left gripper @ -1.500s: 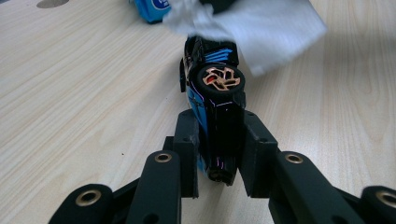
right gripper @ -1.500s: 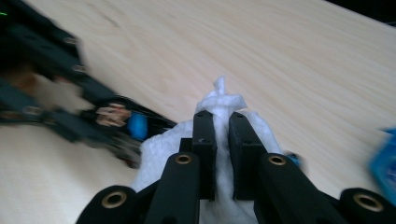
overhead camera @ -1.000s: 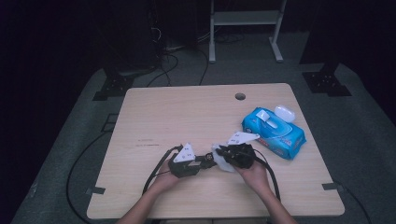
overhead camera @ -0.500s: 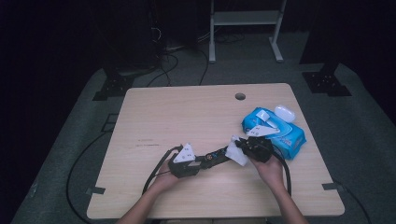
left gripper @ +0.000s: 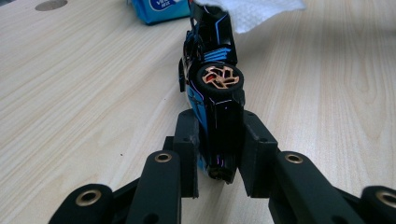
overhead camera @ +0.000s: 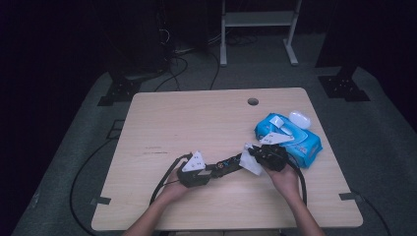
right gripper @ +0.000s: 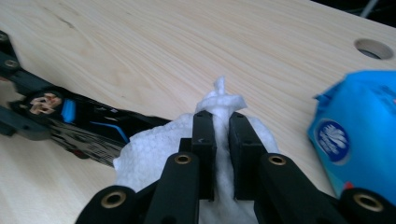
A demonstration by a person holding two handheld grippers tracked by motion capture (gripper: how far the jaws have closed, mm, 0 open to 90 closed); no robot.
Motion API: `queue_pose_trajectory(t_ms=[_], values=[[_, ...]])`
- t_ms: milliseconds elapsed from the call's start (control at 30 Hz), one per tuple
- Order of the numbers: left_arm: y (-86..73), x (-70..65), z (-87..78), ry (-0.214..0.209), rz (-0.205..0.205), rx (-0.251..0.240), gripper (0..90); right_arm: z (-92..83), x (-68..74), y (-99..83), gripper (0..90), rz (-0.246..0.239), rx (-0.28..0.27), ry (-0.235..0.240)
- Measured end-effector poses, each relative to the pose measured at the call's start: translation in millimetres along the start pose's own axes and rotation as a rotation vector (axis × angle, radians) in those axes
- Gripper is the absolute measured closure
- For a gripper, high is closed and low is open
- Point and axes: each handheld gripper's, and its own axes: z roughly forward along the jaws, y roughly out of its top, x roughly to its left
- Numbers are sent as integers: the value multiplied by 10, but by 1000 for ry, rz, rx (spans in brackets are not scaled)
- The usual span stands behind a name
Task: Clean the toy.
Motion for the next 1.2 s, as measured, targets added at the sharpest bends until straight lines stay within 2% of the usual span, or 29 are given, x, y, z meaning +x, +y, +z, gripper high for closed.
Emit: queue_pose_trajectory(t_ms=[33,167,267,300,333,400,533,633,733,833,900,1033,1100,1200], values=[[-1,1,0,0,-1,-1,713,-8,-7,-6,817,13,-6,8],[-2,2,0,0,-3,-1,713,-11,69,20,816,-13,-32,45],[-3,0,-1,-1,0,-1,713,14,68,12,814,-31,-12,39],[-2,-4,-2,0,4,1,712,16,43,-2,814,-23,-10,43],[-3,-4,-3,-1,5,2,712,4,-12,-21,815,20,-8,45],[-5,-1,-5,-2,5,2,713,-22,-47,-31,816,22,-4,20],[-8,5,-3,-3,1,0,713,-89,-37,-1,816,36,-41,35],[-6,3,-3,-2,5,1,713,-45,52,26,814,6,-45,71],[-3,-4,-2,-2,9,2,712,27,120,16,796,-23,-20,84],[-8,-3,-2,-2,5,0,712,32,128,7,759,-37,-19,81],[-8,-1,-3,-2,5,0,712,24,144,18,715,-55,-11,62],[-5,-2,-4,-3,9,2,712,-22,143,33,635,-65,-15,73],[-9,4,-5,-3,3,1,712,-64,135,33,621,-85,-21,87],[-9,7,-5,-4,6,2,712,-44,151,10,607,-118,-2,106]])
